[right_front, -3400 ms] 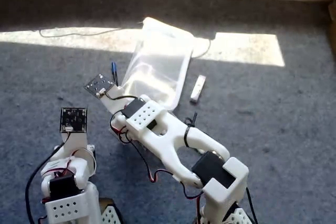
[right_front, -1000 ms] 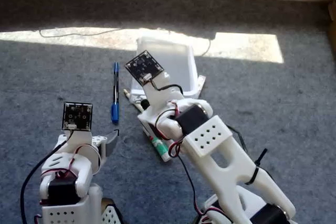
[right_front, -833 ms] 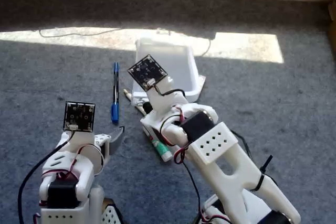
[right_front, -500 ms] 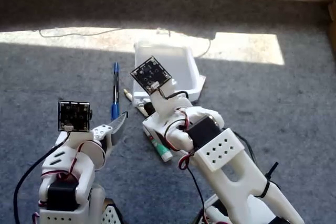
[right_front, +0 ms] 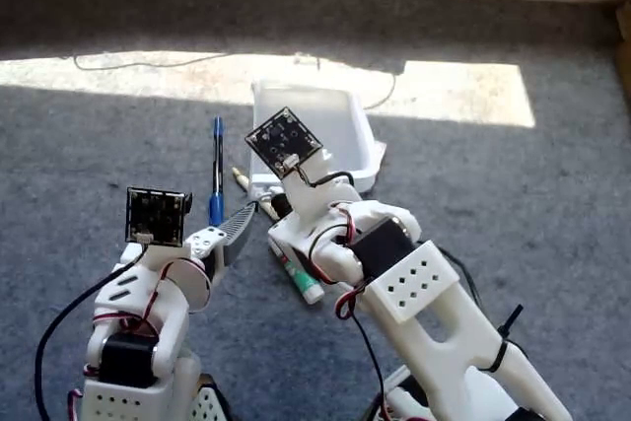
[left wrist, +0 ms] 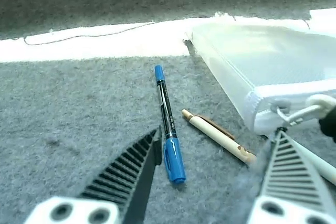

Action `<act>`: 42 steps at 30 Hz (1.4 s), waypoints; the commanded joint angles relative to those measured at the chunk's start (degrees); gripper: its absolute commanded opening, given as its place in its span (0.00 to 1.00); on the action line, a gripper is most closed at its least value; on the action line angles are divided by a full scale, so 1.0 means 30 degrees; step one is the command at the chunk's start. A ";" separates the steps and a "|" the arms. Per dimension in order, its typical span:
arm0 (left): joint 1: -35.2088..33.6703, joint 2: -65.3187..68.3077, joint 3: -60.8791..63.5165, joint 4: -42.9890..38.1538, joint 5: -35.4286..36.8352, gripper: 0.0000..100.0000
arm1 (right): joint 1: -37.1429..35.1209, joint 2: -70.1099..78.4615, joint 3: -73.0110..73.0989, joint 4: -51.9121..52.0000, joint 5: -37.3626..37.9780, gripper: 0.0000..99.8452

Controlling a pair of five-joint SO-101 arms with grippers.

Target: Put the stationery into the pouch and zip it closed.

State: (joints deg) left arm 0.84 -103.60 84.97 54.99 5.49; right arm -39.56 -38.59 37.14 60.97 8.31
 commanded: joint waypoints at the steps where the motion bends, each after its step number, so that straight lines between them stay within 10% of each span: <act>1: 0.0337 0.0044 0.0454 -0.1758 0.0234 0.30 | 0.0073 -0.0864 -0.0161 0.0454 0.0205 0.01; 29: 0.0337 0.0015 0.2535 -0.4718 0.0059 0.14 | -0.1099 -0.0923 -0.0337 0.2535 0.0733 0.01; 42: 0.0337 0.0015 0.2330 -0.4718 -0.1641 0.04 | 0.2125 -0.5465 -0.0220 0.2916 0.0908 0.01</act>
State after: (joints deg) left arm 1.63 -103.96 93.14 41.89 1.27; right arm -36.40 -50.81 37.14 69.05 10.59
